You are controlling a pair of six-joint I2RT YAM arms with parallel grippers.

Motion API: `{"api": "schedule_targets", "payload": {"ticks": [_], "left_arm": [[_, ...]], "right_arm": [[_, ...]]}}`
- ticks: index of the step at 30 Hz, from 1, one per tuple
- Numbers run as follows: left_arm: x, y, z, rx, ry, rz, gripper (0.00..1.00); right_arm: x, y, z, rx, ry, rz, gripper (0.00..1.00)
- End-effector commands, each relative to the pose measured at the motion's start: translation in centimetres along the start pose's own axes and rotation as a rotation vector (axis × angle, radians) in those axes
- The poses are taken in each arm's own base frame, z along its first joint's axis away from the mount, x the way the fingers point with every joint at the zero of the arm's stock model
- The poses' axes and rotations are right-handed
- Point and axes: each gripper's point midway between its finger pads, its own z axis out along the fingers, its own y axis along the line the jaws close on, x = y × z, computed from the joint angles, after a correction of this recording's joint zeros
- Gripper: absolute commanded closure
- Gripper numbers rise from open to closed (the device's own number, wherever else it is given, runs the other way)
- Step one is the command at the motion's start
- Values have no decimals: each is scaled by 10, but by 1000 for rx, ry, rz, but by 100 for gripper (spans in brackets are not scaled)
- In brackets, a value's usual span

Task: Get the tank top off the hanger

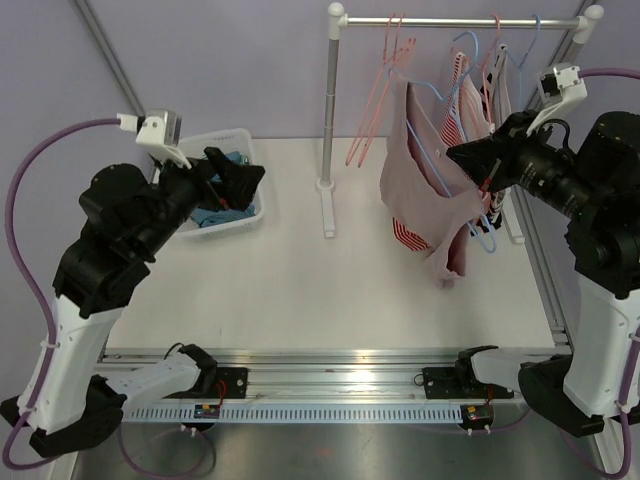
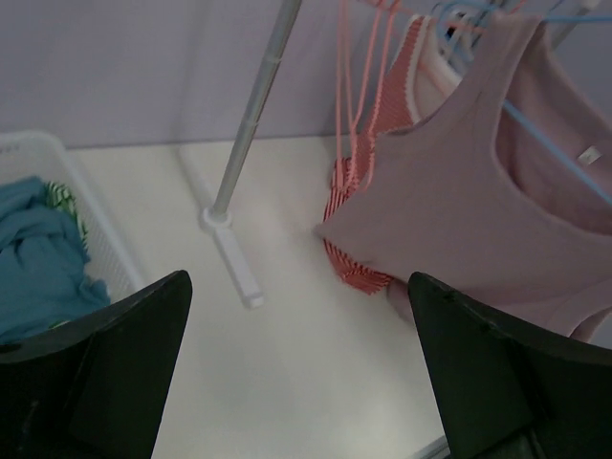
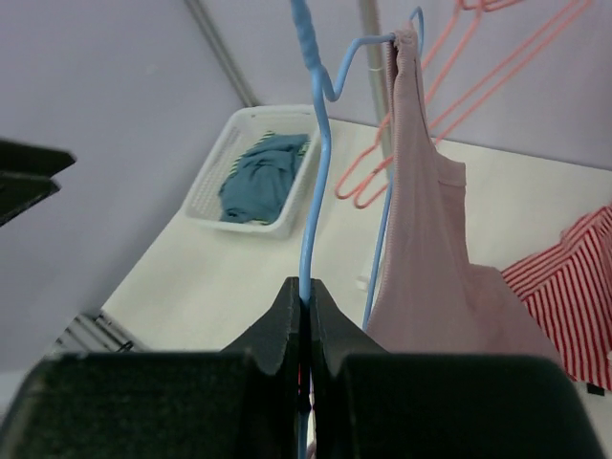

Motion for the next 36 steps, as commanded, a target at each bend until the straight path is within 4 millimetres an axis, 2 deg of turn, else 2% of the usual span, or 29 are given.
{"api": "schedule_targets", "payload": {"ticks": [1, 4, 6, 7, 9, 10, 11, 12, 17, 19, 22, 23, 25, 26, 27, 29, 30, 32, 35, 36], "left_arm": [[-41, -39, 9, 115, -83, 58, 1], [-66, -72, 14, 199, -146, 126, 1], [-69, -89, 17, 239, -164, 186, 1], [-72, -92, 26, 217, -179, 198, 1], [-69, -102, 34, 220, -177, 241, 1], [-71, -103, 36, 204, -181, 248, 1], [-61, -107, 49, 196, -150, 266, 1], [-55, -111, 53, 200, -134, 276, 1], [-32, -117, 75, 183, -99, 294, 1], [-31, -117, 80, 169, -106, 290, 3], [-27, -109, 88, 118, -98, 305, 12], [-26, -107, 90, 100, -97, 310, 22], [-23, -99, 94, 59, -96, 327, 35], [-22, -97, 95, 49, -95, 334, 49], [-21, -94, 97, 26, -96, 337, 58], [-19, -88, 100, -6, -94, 346, 71], [-18, -82, 101, -39, -95, 349, 86], [-21, -74, 101, -89, -102, 347, 97], [-27, -50, 98, -212, -122, 328, 100], [-31, -35, 95, -290, -135, 311, 100]], "right_arm": [[-18, 49, -23, -221, -41, -18, 100], [-17, 69, -29, -337, -21, -12, 100], [-19, 82, -33, -412, -20, -1, 100], [-21, 85, -32, -439, -26, -2, 100], [-21, 97, -39, -509, -27, 5, 100], [-17, 97, -36, -529, -14, 17, 100], [-22, 103, -39, -563, -37, 13, 100], [-22, 111, -47, -607, -42, 2, 100], [-22, 118, -49, -664, -56, 2, 100], [-20, 118, -48, -677, -52, 6, 100], [-16, 117, -48, -683, -41, 10, 100], [-15, 117, -49, -682, -46, 2, 100], [-11, 116, -48, -682, -38, 4, 100], [-10, 116, -48, -680, -41, -6, 100], [-8, 114, -46, -675, -34, -2, 100], [-5, 111, -44, -656, -35, -9, 100], [-2, 107, -41, -644, -28, -7, 100], [3, 103, -40, -615, -30, -14, 100], [16, 92, -33, -575, -15, -20, 100], [26, 87, -28, -564, 5, -14, 100]]}}
